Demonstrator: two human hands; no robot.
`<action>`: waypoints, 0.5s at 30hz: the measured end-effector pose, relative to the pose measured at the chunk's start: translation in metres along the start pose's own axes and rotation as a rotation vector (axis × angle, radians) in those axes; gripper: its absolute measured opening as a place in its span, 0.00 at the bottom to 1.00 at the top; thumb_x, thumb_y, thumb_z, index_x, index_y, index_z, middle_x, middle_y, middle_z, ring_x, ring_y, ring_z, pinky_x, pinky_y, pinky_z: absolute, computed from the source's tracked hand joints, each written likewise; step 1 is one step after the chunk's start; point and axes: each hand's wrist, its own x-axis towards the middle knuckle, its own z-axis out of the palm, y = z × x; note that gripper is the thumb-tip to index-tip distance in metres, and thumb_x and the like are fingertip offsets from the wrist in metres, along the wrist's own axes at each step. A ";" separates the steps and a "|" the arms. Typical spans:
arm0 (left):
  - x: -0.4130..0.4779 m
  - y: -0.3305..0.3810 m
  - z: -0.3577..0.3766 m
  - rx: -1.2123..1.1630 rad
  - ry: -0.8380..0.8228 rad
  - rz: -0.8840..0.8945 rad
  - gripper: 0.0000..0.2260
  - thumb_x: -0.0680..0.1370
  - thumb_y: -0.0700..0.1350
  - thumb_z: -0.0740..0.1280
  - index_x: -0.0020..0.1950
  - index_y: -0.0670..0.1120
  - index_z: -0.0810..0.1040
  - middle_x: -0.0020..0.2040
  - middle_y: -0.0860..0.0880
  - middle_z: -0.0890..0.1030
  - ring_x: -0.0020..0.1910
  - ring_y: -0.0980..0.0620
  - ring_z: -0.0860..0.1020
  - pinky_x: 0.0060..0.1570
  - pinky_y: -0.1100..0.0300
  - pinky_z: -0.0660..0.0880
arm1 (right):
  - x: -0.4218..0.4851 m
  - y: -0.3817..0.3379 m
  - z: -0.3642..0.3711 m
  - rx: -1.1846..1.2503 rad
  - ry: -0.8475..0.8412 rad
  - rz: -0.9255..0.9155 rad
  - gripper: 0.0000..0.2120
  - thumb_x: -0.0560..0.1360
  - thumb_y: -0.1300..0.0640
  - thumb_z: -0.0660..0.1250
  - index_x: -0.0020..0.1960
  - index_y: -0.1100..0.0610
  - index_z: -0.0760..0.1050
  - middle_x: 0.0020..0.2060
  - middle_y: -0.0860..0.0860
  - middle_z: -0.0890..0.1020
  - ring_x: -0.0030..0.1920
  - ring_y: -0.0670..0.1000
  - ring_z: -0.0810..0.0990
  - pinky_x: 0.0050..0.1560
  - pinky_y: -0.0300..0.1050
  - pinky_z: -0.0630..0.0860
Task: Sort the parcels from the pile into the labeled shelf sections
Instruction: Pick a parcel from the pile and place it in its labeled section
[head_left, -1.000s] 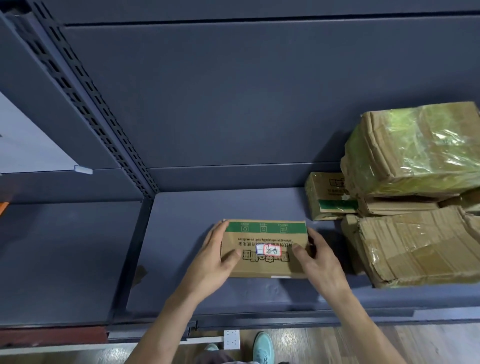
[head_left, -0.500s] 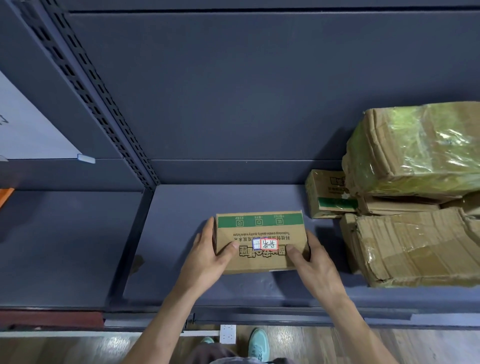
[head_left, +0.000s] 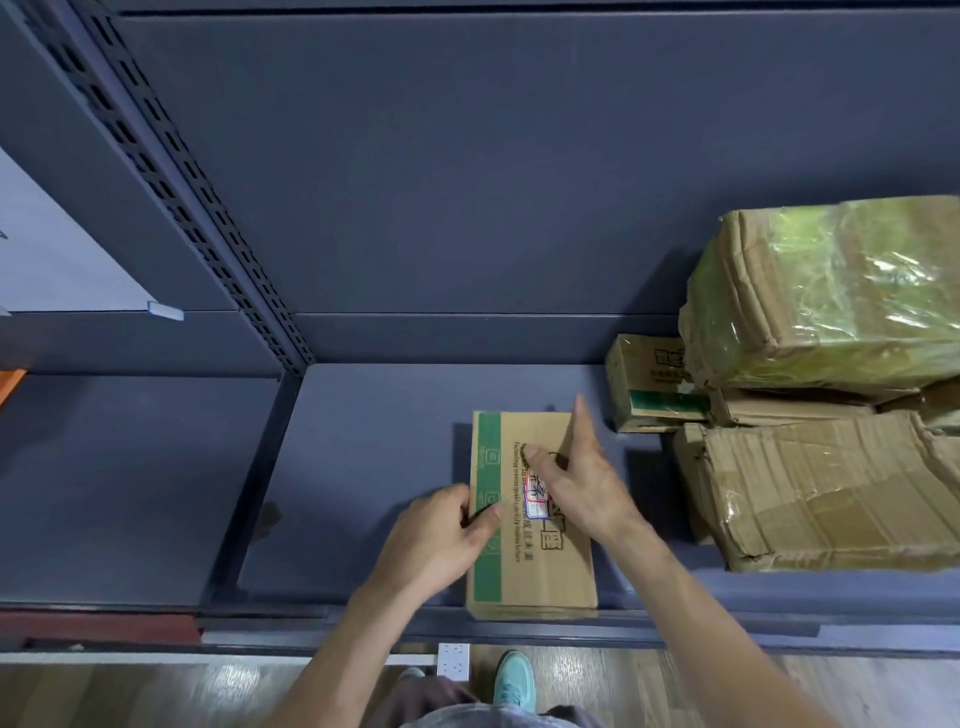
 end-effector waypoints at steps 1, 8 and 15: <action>0.000 0.002 0.003 -0.002 -0.008 -0.011 0.16 0.81 0.64 0.64 0.48 0.51 0.79 0.36 0.61 0.82 0.35 0.64 0.80 0.32 0.67 0.73 | 0.002 -0.003 0.004 -0.048 -0.037 -0.018 0.44 0.80 0.45 0.66 0.83 0.53 0.40 0.77 0.52 0.67 0.74 0.51 0.68 0.73 0.50 0.67; 0.001 -0.003 -0.001 -0.032 0.152 -0.098 0.20 0.81 0.64 0.63 0.65 0.52 0.72 0.53 0.52 0.84 0.53 0.48 0.83 0.50 0.53 0.78 | -0.017 0.008 -0.001 -0.323 0.002 -0.010 0.39 0.81 0.41 0.63 0.82 0.59 0.51 0.77 0.56 0.65 0.78 0.54 0.62 0.74 0.48 0.61; 0.050 0.011 -0.021 0.039 0.112 0.155 0.33 0.81 0.58 0.67 0.82 0.53 0.59 0.78 0.52 0.68 0.76 0.49 0.66 0.71 0.50 0.67 | -0.025 0.007 -0.004 -0.349 0.011 -0.082 0.15 0.81 0.51 0.65 0.66 0.52 0.70 0.60 0.51 0.79 0.63 0.55 0.76 0.58 0.47 0.71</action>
